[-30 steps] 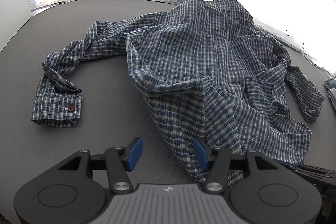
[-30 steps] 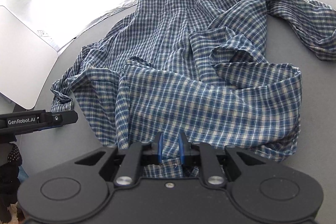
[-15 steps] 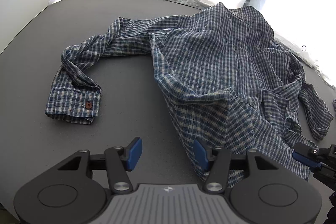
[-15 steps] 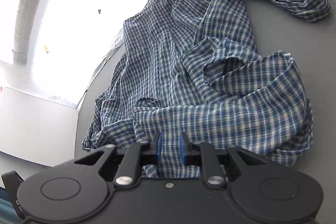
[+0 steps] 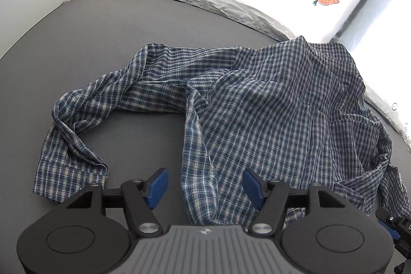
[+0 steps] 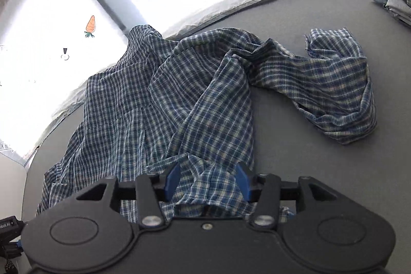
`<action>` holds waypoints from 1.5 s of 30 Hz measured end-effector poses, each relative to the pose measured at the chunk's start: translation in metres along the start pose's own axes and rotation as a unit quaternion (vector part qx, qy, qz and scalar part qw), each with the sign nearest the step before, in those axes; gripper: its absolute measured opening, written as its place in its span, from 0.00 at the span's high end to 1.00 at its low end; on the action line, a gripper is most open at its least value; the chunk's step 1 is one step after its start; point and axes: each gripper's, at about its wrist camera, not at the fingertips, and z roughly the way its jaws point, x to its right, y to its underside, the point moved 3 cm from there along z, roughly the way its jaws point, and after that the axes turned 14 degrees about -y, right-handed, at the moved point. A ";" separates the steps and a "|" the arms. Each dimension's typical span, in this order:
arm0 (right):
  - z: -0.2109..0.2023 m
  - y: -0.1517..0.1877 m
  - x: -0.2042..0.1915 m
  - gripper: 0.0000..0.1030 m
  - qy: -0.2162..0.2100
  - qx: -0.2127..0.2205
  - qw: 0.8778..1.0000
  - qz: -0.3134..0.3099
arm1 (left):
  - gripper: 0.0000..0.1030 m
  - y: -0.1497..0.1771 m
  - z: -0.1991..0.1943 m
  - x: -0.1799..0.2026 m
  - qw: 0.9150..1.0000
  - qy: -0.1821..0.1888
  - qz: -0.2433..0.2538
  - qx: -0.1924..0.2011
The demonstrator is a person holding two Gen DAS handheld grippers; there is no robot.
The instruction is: Fold clothes
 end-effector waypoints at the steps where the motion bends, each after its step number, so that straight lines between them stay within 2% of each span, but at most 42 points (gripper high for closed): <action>1: 0.004 -0.006 0.000 0.47 0.013 0.001 1.000 -0.014 | 0.36 -0.002 0.007 0.003 1.000 -0.007 0.004 -0.008; 3: 0.020 -0.007 -0.003 0.45 0.026 -0.026 0.998 -0.050 | 0.36 -0.003 0.021 0.007 0.999 -0.023 0.019 -0.026; 5: 0.031 -0.001 -0.004 0.46 0.023 -0.057 0.996 -0.066 | 0.36 0.002 0.031 0.011 0.998 -0.029 0.034 -0.038; 7: 0.036 0.005 -0.002 0.58 0.025 -0.070 0.995 -0.071 | 0.36 0.011 0.039 0.012 0.997 -0.038 0.045 -0.055; 8: 0.034 0.009 0.000 0.68 0.028 -0.070 0.995 -0.072 | 0.36 0.016 0.044 0.013 0.996 -0.044 0.052 -0.065; 10: 0.026 0.013 0.006 0.89 0.028 -0.061 0.995 -0.070 | 0.36 0.026 0.050 0.010 0.993 -0.060 0.064 -0.077; 12: 0.011 0.013 0.014 0.91 0.030 -0.040 0.997 -0.055 | 0.40 0.033 0.051 0.005 0.991 -0.079 0.074 -0.076; 13: 0.003 0.013 0.018 0.93 0.032 -0.028 0.998 -0.046 | 0.46 0.036 0.051 0.001 0.990 -0.087 0.077 -0.074; 16: -0.033 0.011 0.034 0.94 0.069 0.017 0.997 -0.027 | 0.53 0.040 0.049 -0.013 0.990 -0.096 0.077 -0.072; 19: -0.065 0.014 0.057 0.94 0.117 0.048 0.992 -0.006 | 0.53 0.043 0.048 -0.029 0.989 -0.107 0.064 -0.074; 22: -0.095 0.025 0.090 0.94 0.182 0.063 0.981 0.027 | 0.51 0.045 0.049 -0.046 0.989 -0.115 0.052 -0.080; 24: -0.107 0.035 0.111 0.94 0.222 0.053 0.973 0.044 | 0.51 0.046 0.049 -0.053 0.989 -0.112 0.046 -0.082; 28: -0.120 0.052 0.135 0.91 0.267 0.036 0.959 0.082 | 0.46 0.047 0.045 -0.060 0.990 -0.113 0.044 -0.075; 29: -0.120 0.054 0.135 0.87 0.281 0.034 0.956 0.078 | 0.45 0.046 0.043 -0.061 0.990 -0.115 0.045 -0.073; 30: -0.121 0.056 0.133 0.75 0.293 0.031 0.953 0.071 | 0.45 0.045 0.042 -0.062 0.990 -0.115 0.045 -0.072; 31: -0.121 0.056 0.129 0.69 0.302 0.032 0.951 0.061 | 0.45 0.045 0.041 -0.062 0.990 -0.115 0.046 -0.070; 33: -0.120 0.053 0.121 0.64 0.304 0.040 0.951 0.042 | 0.45 0.042 0.035 -0.064 0.991 -0.110 0.043 -0.062; 34: -0.119 0.050 0.118 0.58 0.298 0.047 0.953 0.039 | 0.45 0.039 0.030 -0.065 0.992 -0.105 0.040 -0.054; 38: -0.114 0.044 0.110 0.56 0.280 0.056 0.958 0.032 | 0.44 0.030 0.005 -0.066 0.996 -0.086 0.030 -0.013; 41: -0.109 0.041 0.104 0.54 0.271 0.056 0.961 0.025 | 0.43 0.021 -0.011 -0.061 0.998 -0.057 0.027 0.013; 43: -0.106 0.038 0.100 0.54 0.265 0.056 0.962 0.020 | 0.38 0.015 -0.020 -0.048 0.998 -0.021 0.043 0.030; 45: -0.103 0.037 0.097 0.53 0.260 0.055 0.964 0.017 | 0.32 0.017 -0.023 -0.027 0.995 0.002 0.085 0.044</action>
